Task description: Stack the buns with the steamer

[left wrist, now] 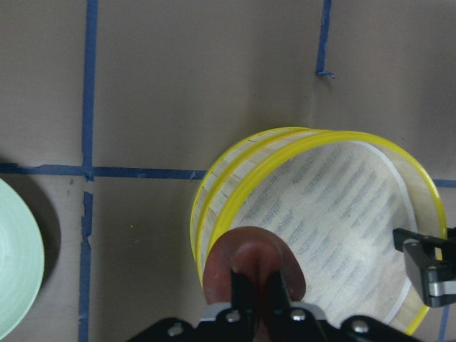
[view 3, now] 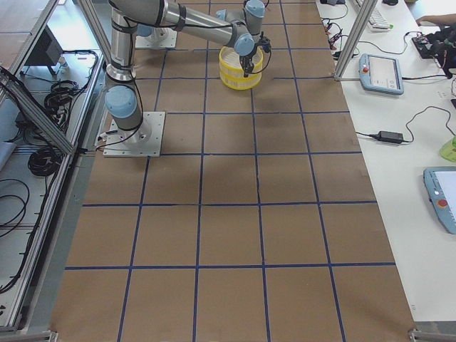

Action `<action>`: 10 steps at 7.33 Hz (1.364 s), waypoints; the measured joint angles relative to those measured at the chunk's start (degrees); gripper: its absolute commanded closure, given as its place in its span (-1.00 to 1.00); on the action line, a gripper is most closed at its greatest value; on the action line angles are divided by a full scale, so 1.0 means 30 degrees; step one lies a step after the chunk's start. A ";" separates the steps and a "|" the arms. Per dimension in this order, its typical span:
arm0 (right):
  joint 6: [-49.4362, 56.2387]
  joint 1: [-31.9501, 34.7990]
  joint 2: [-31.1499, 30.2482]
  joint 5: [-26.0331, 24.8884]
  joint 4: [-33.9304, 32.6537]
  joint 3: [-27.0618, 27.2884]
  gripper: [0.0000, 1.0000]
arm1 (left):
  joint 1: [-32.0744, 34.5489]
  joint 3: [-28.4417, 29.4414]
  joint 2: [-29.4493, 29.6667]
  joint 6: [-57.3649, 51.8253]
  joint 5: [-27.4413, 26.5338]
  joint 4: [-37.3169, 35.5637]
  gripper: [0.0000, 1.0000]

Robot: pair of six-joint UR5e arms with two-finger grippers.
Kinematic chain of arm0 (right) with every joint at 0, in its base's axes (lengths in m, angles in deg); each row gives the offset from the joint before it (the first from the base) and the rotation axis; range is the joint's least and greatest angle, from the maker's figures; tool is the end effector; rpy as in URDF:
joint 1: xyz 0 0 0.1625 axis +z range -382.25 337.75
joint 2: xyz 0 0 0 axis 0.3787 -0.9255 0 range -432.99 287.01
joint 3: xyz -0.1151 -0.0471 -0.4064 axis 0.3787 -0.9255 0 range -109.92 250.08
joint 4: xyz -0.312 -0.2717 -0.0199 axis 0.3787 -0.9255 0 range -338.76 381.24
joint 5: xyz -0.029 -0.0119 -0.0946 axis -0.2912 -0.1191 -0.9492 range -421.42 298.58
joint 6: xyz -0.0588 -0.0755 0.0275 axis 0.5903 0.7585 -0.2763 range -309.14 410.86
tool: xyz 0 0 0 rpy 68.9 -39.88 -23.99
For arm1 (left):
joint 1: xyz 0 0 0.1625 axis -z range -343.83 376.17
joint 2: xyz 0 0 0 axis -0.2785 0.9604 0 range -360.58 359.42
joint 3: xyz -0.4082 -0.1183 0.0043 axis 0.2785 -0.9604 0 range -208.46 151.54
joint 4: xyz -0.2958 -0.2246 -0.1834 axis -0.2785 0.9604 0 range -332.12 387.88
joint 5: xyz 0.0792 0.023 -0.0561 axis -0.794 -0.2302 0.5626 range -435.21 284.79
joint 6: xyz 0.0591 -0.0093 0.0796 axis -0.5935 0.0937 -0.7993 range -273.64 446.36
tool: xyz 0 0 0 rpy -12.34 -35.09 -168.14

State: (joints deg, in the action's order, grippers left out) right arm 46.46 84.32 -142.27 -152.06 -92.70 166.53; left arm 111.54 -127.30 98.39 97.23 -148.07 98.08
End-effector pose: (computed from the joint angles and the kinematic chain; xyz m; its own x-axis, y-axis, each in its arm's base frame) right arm 0.2960 -0.5308 0.2759 -0.9773 -0.2115 0.0155 -0.2104 0.9761 0.0551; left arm -0.2127 -0.5250 0.3708 -0.9510 -0.0898 0.2958 -0.0874 0.9959 0.0214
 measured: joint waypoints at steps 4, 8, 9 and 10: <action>0.0059 -0.4013 -0.4495 0.0071 0.4618 -0.1257 -1.00 | 0.0940 -0.0240 0.1132 0.2405 0.0403 -0.1705 -1.00; -0.0159 -0.5022 -0.8293 -0.0378 0.9313 -0.1908 -1.00 | 0.1376 -0.0315 0.1270 0.3297 0.0360 -0.1782 -1.00; -0.0159 -0.5010 -0.8516 -0.0387 0.9463 -0.1896 -1.00 | 0.1550 -0.0326 0.1279 0.3487 0.0387 -0.1781 -1.00; -0.0136 -0.5002 -0.8616 -0.0388 0.9527 -0.1896 -1.00 | 0.1905 -0.0318 0.1278 0.3730 0.0370 -0.1793 -1.00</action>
State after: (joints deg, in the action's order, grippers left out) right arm 46.05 69.31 -168.12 -153.23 -64.12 160.85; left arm 117.26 -128.25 102.23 108.42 -146.96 92.70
